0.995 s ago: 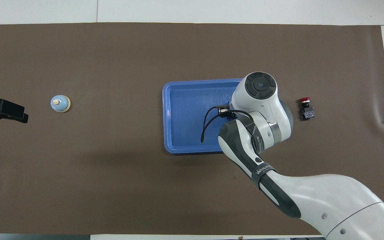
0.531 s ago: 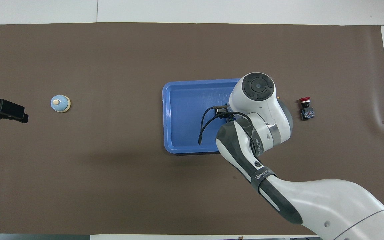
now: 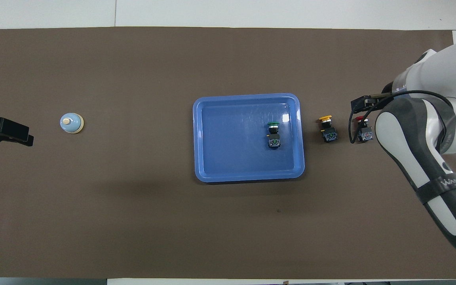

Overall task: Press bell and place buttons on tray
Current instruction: 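Move the right gripper to the red button and grasp it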

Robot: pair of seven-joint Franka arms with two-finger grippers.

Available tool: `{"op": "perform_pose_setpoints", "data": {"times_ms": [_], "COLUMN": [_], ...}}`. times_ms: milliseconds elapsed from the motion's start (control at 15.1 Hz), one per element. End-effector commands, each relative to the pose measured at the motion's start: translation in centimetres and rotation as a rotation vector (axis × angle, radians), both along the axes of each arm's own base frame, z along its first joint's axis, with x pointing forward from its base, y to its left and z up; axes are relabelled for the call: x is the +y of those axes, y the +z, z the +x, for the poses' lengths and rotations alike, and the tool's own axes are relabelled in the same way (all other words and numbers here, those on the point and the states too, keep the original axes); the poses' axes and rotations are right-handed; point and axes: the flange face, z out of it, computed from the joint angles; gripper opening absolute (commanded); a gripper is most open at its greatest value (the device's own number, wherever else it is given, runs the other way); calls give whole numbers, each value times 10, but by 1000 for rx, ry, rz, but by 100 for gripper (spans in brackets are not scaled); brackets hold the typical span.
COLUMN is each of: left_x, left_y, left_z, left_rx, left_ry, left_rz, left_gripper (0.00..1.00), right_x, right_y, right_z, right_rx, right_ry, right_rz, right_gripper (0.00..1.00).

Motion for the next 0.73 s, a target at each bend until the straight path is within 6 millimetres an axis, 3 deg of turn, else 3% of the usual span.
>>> {"op": "perform_pose_setpoints", "data": {"times_ms": [0,332,663], "left_x": [0,0,0], "left_y": [0,1,1], "left_z": [-6,-6,-6], "left_rx": [-10,-12,-12], "left_ry": [4,4,4], "left_rz": [-9,-9,-9], "left_gripper": [100,100,100], "right_x": [2,-10,-34], "right_y": [-25,-78,-102], "right_z": [-8,-8,-11], "right_rx": [5,-2,19], "right_ry": [25,30,41], "right_rz": [2,5,6], "right_gripper": [100,100,100]}}
